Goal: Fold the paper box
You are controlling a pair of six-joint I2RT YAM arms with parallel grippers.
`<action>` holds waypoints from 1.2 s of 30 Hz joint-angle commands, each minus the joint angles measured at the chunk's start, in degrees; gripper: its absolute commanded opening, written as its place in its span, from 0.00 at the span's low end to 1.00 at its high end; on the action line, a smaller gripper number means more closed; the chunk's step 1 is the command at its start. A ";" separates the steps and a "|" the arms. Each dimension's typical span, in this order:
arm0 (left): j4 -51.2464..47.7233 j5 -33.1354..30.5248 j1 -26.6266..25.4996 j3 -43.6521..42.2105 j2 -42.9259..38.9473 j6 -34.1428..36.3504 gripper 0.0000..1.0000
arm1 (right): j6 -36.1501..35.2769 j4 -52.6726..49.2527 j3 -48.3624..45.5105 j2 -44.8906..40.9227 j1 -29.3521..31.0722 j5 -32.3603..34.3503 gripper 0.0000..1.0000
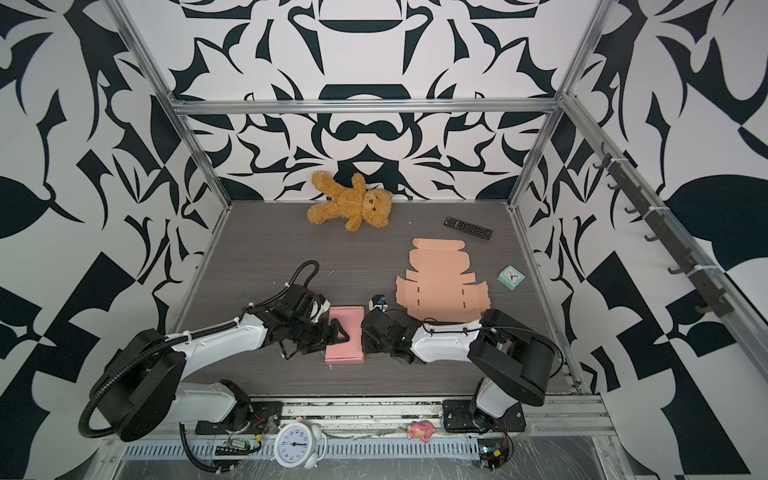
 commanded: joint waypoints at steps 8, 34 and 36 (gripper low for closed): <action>-1.39 -0.48 -0.43 -3.39 -7.48 -0.09 0.89 | 2.20 -7.81 -5.02 -8.72 1.48 3.17 0.14; 0.45 -1.39 -6.48 -8.46 -15.22 -6.05 0.88 | 4.96 -4.90 1.82 -3.20 10.35 6.28 0.14; 0.90 -1.24 -6.49 -8.28 -15.20 -6.32 0.88 | 4.87 -4.67 2.55 -2.41 10.49 6.30 0.15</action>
